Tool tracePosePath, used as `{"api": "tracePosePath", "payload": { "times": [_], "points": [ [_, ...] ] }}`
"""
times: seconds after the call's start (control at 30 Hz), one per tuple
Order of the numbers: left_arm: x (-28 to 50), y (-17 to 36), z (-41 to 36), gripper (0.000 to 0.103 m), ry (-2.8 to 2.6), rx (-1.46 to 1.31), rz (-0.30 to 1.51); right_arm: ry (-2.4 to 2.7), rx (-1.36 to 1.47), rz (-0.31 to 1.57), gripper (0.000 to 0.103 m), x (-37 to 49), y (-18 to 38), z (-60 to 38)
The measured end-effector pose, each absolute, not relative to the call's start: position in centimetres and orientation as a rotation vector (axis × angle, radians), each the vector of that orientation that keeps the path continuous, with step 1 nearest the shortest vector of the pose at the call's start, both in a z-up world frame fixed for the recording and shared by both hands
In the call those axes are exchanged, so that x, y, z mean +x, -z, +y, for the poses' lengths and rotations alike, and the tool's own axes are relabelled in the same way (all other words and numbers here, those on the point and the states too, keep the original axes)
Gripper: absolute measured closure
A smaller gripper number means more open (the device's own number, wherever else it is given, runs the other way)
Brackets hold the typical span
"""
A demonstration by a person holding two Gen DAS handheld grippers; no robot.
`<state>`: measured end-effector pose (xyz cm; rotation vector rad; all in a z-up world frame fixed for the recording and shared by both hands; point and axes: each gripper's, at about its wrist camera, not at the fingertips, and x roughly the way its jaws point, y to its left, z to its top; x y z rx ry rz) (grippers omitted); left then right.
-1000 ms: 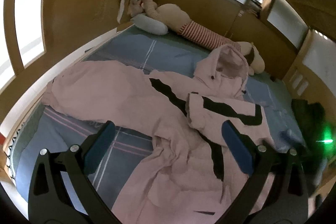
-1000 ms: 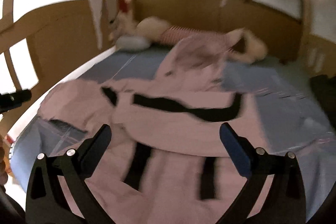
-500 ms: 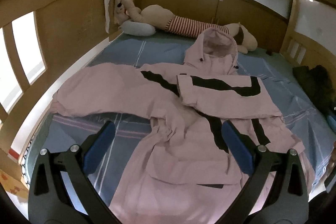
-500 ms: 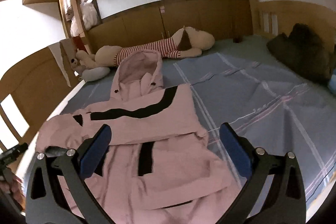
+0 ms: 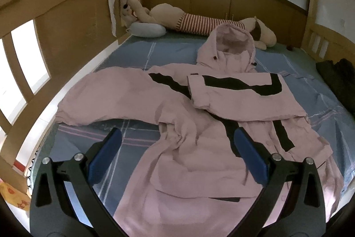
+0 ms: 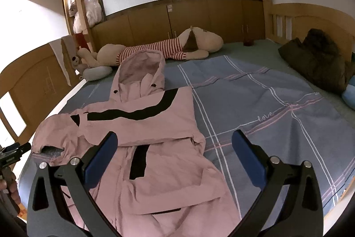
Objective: Fold large clothes
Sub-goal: 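Move the left gripper toward the other sleeve cuff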
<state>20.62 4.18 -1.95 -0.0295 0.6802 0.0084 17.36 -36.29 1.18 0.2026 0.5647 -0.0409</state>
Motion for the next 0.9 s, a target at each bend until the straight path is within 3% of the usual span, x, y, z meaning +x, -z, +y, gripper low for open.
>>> {"api": "tracePosePath", "payload": {
  "times": [0.7, 0.9],
  "points": [
    [20.48, 2.15, 4.16, 0.002, -0.007, -0.041, 0.683, 0.042, 0.182, 0.569, 0.001, 17.04, -0.79, -35.91],
    [20.52, 1.52, 4.41, 0.002, 0.005, -0.131, 0.765, 0.04, 0.181, 0.569, 0.001, 17.1, -0.83, -36.07]
  ]
}}
